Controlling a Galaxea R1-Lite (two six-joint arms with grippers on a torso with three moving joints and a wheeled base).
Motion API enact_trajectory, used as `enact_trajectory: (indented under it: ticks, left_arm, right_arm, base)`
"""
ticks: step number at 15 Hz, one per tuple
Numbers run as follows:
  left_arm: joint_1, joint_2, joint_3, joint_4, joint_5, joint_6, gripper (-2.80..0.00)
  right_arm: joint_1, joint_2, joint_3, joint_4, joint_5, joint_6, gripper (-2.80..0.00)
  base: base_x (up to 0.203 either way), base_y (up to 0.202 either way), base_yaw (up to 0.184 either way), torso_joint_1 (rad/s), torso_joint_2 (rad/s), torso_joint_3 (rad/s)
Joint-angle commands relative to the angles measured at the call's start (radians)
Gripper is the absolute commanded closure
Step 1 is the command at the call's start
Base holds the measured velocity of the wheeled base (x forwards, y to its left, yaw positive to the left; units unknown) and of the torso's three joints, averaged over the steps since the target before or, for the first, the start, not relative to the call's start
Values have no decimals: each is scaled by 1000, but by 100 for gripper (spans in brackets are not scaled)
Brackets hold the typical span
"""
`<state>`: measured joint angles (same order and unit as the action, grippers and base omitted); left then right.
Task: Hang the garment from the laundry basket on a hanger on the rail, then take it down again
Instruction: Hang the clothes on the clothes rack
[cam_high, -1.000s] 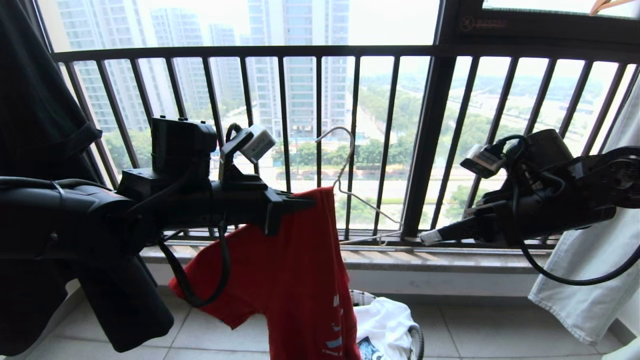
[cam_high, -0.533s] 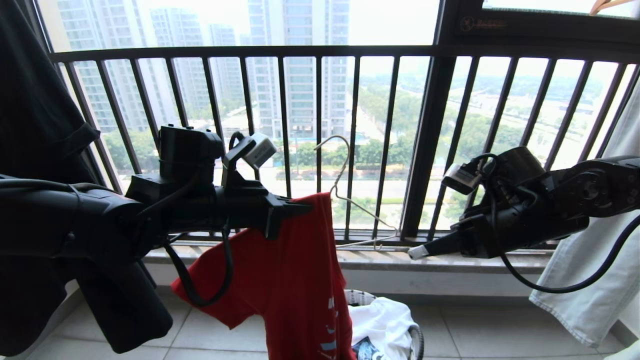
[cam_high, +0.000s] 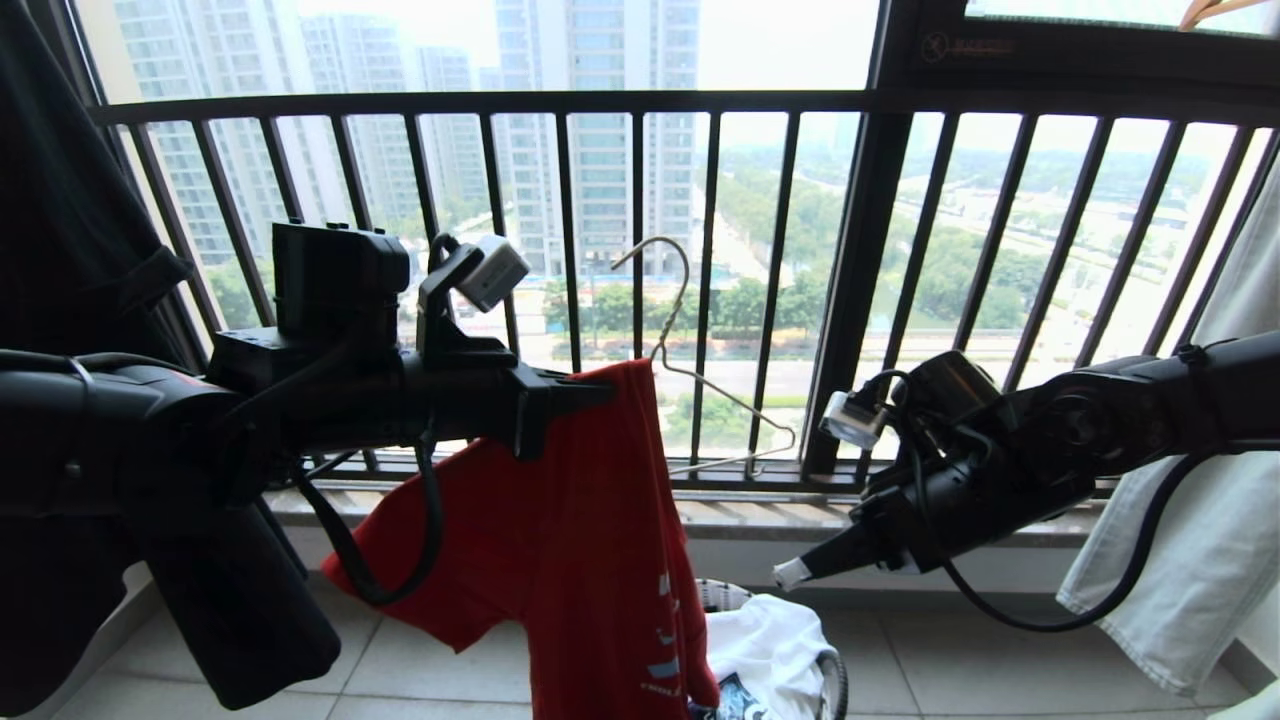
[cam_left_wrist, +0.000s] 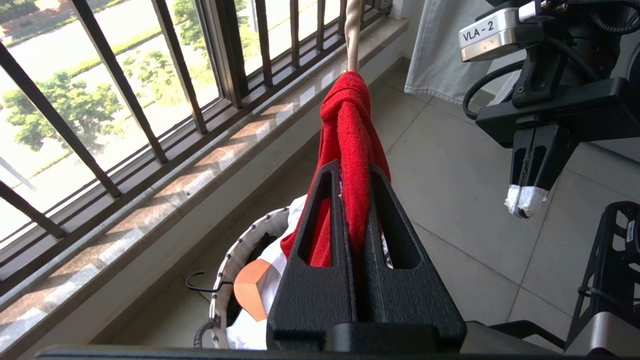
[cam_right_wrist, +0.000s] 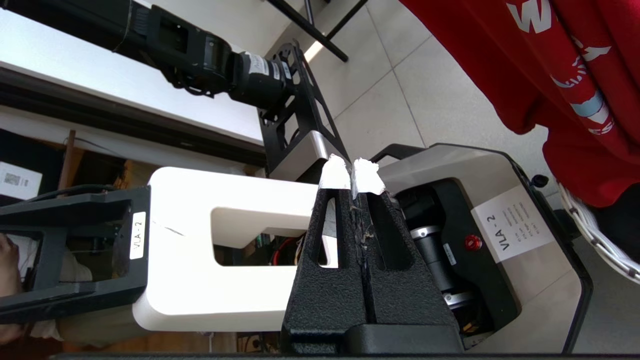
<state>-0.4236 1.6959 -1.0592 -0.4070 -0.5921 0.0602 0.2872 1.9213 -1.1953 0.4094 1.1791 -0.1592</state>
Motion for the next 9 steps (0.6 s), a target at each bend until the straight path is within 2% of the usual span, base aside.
enact_trajectory:
  ticks: [1, 5, 9]
  left_arm:
    - [0, -42, 6, -3, -3, -2, 0]
    - [3, -88, 10, -3, -3, -20, 0]
    - [2, -90, 15, -3, -3, -22, 0]
  right_arm:
    - [9, 18, -8, 0, 5, 31, 0]
    - [13, 21, -39, -5, 7, 130, 0]
    - [29, 21, -38, -55, 7, 194, 0]
  base:
    - [0, 0, 0, 0, 0, 0]
    - [0, 0, 0, 0, 0, 0]
    - [0, 0, 0, 0, 0, 0]
